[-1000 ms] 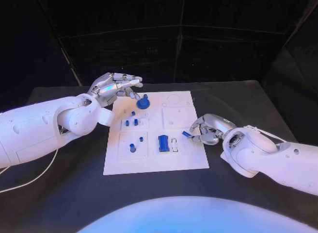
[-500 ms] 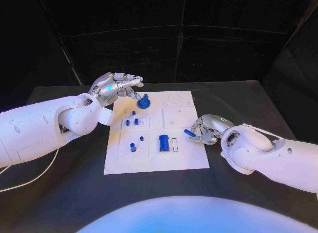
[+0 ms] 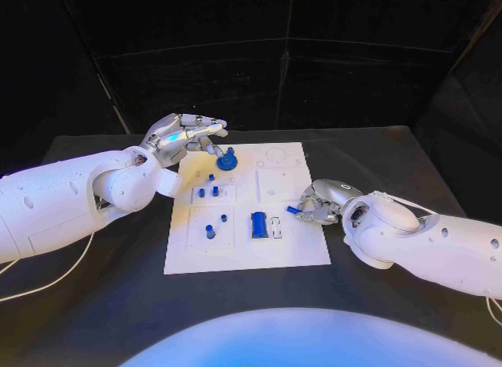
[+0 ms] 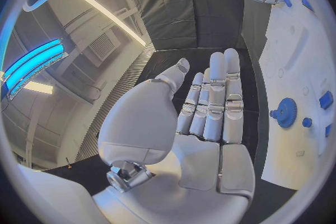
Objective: Assemble the parts on the task board
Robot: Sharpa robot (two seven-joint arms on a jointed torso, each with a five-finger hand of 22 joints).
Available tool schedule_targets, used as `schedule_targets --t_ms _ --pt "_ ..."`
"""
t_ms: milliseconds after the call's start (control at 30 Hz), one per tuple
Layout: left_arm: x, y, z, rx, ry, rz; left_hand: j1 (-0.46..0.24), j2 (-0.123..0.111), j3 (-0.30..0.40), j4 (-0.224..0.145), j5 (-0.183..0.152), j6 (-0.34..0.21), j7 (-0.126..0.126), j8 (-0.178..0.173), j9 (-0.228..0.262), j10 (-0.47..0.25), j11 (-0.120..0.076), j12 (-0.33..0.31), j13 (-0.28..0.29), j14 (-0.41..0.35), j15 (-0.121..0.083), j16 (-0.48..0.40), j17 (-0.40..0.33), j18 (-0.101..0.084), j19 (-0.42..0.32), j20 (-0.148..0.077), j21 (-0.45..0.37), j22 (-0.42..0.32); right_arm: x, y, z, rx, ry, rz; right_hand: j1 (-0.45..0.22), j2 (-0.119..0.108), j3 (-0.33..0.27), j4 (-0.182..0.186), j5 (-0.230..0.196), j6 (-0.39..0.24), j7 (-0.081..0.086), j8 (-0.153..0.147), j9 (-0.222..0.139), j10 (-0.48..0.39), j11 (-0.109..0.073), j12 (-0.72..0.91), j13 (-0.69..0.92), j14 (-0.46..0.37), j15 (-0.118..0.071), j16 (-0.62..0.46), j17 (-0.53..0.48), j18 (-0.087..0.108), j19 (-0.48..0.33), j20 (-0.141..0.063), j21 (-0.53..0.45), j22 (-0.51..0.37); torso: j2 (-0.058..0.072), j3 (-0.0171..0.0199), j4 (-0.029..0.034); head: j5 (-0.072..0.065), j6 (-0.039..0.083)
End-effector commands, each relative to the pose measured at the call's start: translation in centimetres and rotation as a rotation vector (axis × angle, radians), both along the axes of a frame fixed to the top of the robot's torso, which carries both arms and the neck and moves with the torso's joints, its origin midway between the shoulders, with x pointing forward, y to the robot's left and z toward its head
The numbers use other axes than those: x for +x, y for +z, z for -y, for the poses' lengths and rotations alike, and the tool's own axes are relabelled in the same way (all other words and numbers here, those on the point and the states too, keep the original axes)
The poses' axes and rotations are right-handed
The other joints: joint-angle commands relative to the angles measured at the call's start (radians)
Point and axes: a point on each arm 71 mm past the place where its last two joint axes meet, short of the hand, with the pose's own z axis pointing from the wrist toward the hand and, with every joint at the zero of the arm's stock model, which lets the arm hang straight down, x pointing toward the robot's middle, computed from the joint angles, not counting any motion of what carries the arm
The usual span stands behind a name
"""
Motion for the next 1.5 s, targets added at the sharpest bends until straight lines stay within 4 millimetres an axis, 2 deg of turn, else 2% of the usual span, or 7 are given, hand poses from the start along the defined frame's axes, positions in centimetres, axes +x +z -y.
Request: schedule_targets --t_ms 33,233,733,933,1167,1333,1500 --pt "0.0 0.2 0.1 -0.011 -0.011 0.006 -0.002 0.006 -0.004 0.003 0.003 -0.008 0.003 0.004 0.000 -0.006 0.001 0.006 0.001 0.001 0.003 -0.004 0.001 0.012 0.007 -0.002 -0.005 -0.001 -0.1 -0.6 0.1 -0.046 -0.006 -0.035 0.016 0.021 0.025 -0.006 -0.060 0.020 -0.002 -0.008 -0.010 0.000 -0.011 0.007 0.002 0.070 -0.004 0.001 0.089 -0.004 0.011 -0.006 0.003 0.006 -0.001 -0.0002 0.0003 -0.001 -0.001" --pt "0.0 0.1 0.2 -0.011 -0.012 0.005 -0.002 0.006 -0.005 0.003 0.003 -0.008 0.003 0.005 0.000 -0.007 0.002 0.007 0.001 0.001 0.003 -0.005 0.002 0.012 0.009 -0.002 -0.006 -0.003 0.0 -0.7 -0.5 -0.082 0.005 -0.023 0.034 0.018 0.057 -0.021 -0.086 0.048 -0.007 -0.020 -0.024 0.000 -0.016 0.006 0.000 0.070 -0.008 0.002 0.092 -0.005 0.014 -0.010 0.006 0.011 0.000 0.0003 0.0009 -0.002 -0.001" --pt "-0.1 0.1 0.2 -0.010 -0.017 -0.001 -0.001 0.006 -0.005 0.003 0.003 -0.009 0.003 0.005 0.000 -0.007 0.002 0.008 0.001 0.001 0.003 -0.005 0.002 0.012 0.009 -0.002 -0.007 -0.004 -0.3 -0.8 -2.0 -0.281 0.118 0.015 0.050 -0.033 0.097 -0.059 -0.107 0.072 -0.005 -0.051 -0.048 -0.010 -0.015 -0.009 -0.012 0.068 -0.008 -0.003 0.084 -0.004 0.007 -0.011 -0.001 0.001 0.000 -0.0004 0.0000 -0.001 -0.003" --pt "-0.1 0.1 0.3 -0.011 -0.020 -0.002 0.006 0.009 -0.002 -0.001 0.003 -0.010 0.003 0.007 0.000 -0.009 0.001 0.009 0.001 0.000 0.002 -0.006 0.004 0.013 0.011 -0.003 -0.009 -0.007 -0.3 -0.8 -2.2 -0.313 0.130 0.021 0.052 -0.034 0.133 -0.072 -0.054 0.089 -0.006 -0.062 -0.058 -0.008 -0.016 -0.008 -0.011 0.070 -0.009 -0.001 0.090 -0.006 0.012 -0.011 0.003 0.011 -0.001 -0.0004 0.0008 -0.001 -0.003" --pt "-0.1 0.1 0.3 -0.012 -0.021 -0.001 0.007 0.010 -0.002 -0.001 0.003 -0.010 0.003 0.007 0.000 -0.010 0.001 0.010 0.001 0.000 0.002 -0.006 0.004 0.013 0.011 -0.003 -0.009 -0.008 -0.4 -0.7 -2.3 -0.275 0.113 0.022 0.035 -0.022 0.186 -0.074 0.017 0.137 -0.020 -0.067 -0.064 0.005 -0.027 0.004 0.000 0.072 -0.017 0.005 0.102 -0.009 0.024 -0.017 0.013 0.033 0.000 0.0002 0.0001 -0.002 -0.003" --pt "-0.1 0.2 0.3 -0.012 -0.021 -0.001 0.007 0.010 -0.002 -0.001 0.003 -0.010 0.003 0.007 0.000 -0.010 0.001 0.010 0.001 0.000 0.002 -0.006 0.004 0.013 0.011 -0.003 -0.009 -0.008 -0.5 -0.2 -2.3 -0.209 0.084 0.039 0.028 -0.016 0.212 -0.079 0.031 0.162 -0.029 -0.067 -0.065 0.031 -0.035 0.038 0.031 0.076 -0.024 0.014 0.119 -0.012 0.036 -0.023 0.024 0.054 -0.001 0.0007 -0.0005 -0.002 -0.003" --pt "-0.1 0.2 0.3 -0.012 -0.021 -0.001 0.007 0.010 -0.002 -0.001 0.003 -0.010 0.003 0.007 0.000 -0.010 0.001 0.010 0.001 0.000 0.002 -0.006 0.004 0.013 0.011 -0.003 -0.009 -0.008 -0.7 0.2 -2.4 -0.114 0.046 0.053 0.001 -0.020 0.232 -0.075 0.059 0.174 -0.033 -0.076 -0.068 0.041 -0.039 0.047 0.040 0.078 -0.028 0.019 0.130 -0.014 0.043 -0.028 0.030 0.064 -0.002 -0.0007 0.0006 -0.004 -0.001"
